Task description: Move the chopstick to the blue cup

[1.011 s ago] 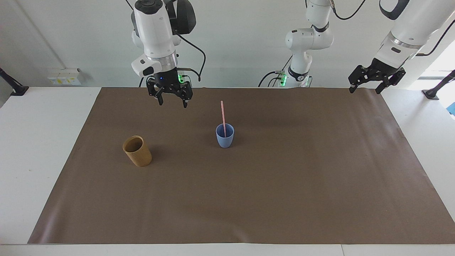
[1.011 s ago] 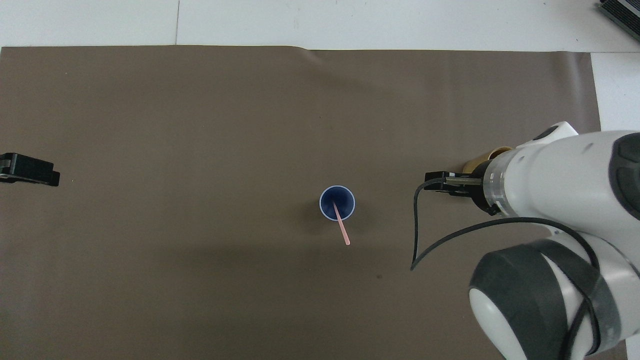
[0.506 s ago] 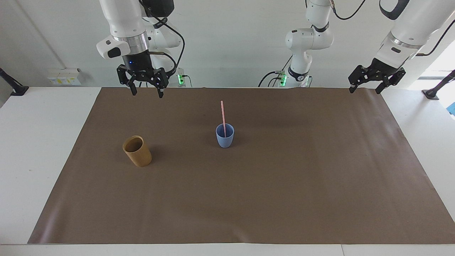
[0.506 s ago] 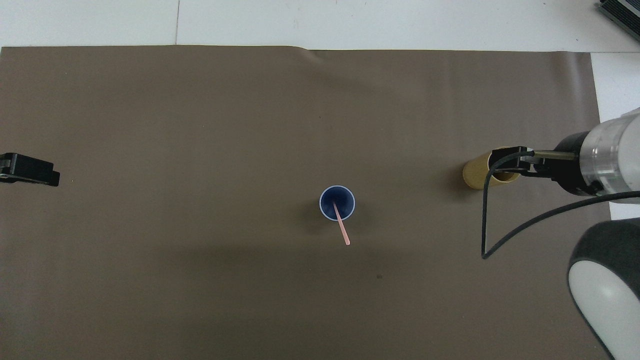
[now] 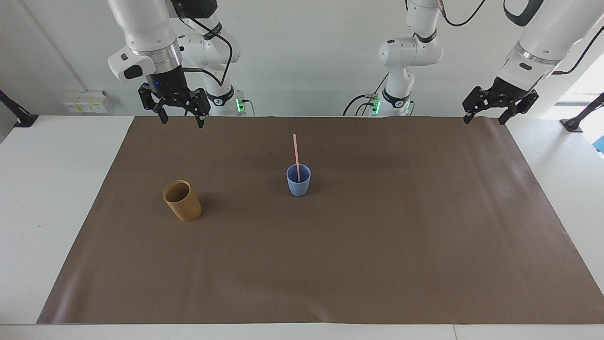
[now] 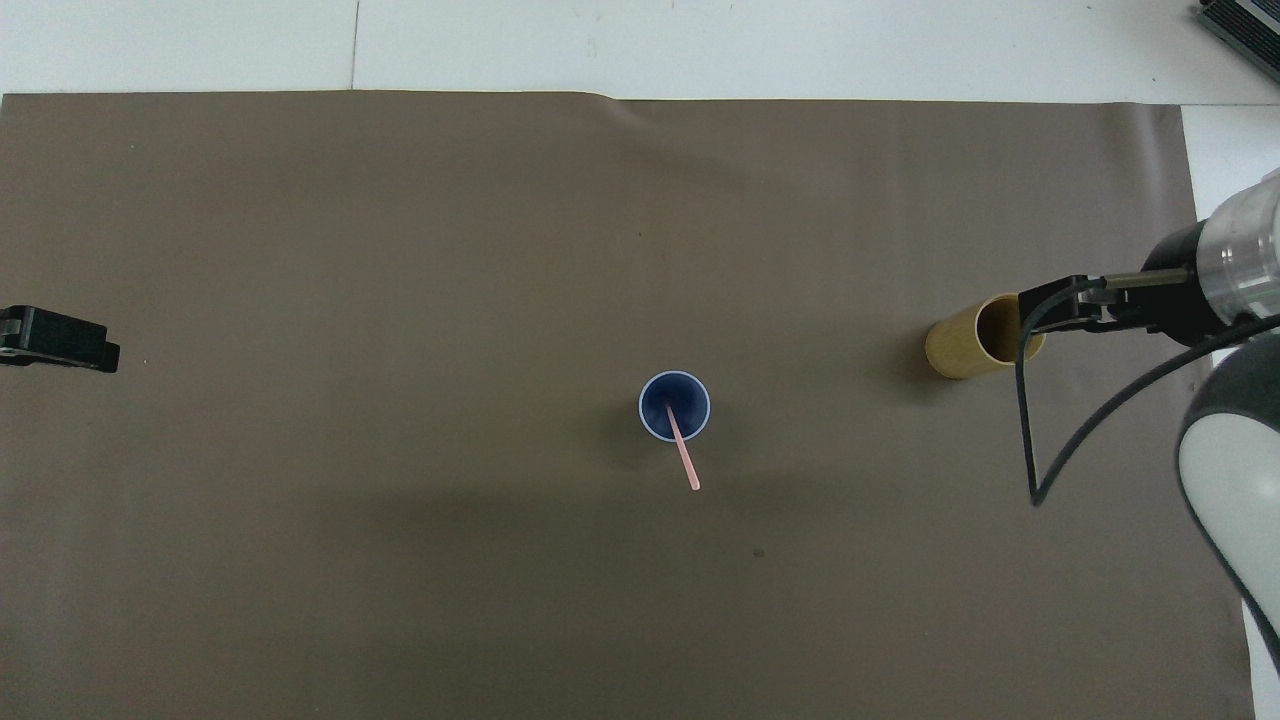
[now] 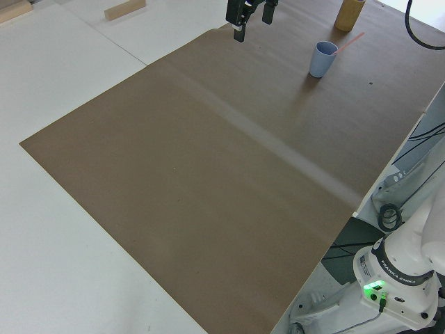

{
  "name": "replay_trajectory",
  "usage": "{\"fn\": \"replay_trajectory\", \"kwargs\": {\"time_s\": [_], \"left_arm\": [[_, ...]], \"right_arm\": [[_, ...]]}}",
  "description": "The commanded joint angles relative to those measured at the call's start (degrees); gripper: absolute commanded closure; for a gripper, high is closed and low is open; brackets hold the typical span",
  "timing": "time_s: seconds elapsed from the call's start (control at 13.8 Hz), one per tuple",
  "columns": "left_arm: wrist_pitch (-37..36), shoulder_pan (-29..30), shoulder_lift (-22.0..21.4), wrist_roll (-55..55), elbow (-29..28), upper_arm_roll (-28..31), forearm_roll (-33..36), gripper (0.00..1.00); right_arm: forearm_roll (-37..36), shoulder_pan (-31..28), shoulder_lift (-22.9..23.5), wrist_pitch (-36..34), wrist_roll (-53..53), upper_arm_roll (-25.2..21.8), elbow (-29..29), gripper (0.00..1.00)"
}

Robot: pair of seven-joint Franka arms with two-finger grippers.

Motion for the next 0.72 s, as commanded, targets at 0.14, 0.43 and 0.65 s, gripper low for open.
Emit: {"fn": "replay_trajectory", "kwargs": {"time_s": [0.14, 0.43, 0.65], "left_arm": [[-0.3, 1.0, -1.1, 0.4, -0.7, -0.6, 0.4, 0.0], [-0.3, 1.0, -1.1, 0.4, -0.7, -0.6, 0.4, 0.0], [-0.3, 1.0, -1.1, 0.4, -0.8, -0.6, 0.4, 0.0]], "right_arm": [[2.9, -1.7, -1.8, 1.8, 1.7, 0.3, -2.9, 0.0], [3.0, -2.0, -2.7, 2.8, 3.7, 0.3, -4.3, 0.0], [3.0, -2.0, -2.7, 2.8, 3.7, 0.3, -4.3, 0.0]]}}
